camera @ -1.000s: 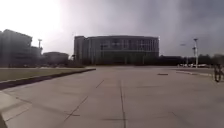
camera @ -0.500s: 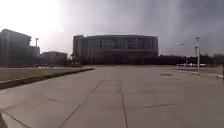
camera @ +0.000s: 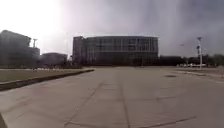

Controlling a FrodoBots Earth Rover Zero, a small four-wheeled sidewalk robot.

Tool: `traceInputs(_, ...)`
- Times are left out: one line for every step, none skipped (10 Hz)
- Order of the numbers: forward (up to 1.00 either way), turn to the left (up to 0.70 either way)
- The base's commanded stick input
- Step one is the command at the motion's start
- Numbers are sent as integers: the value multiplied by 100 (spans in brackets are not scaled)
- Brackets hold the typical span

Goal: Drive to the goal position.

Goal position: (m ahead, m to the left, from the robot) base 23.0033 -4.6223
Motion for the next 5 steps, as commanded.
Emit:
traceInputs(99, 0)
traceInputs(99, 0)
traceInputs(98, 0)
traceInputs(98, 0)
traceInputs(99, 0)
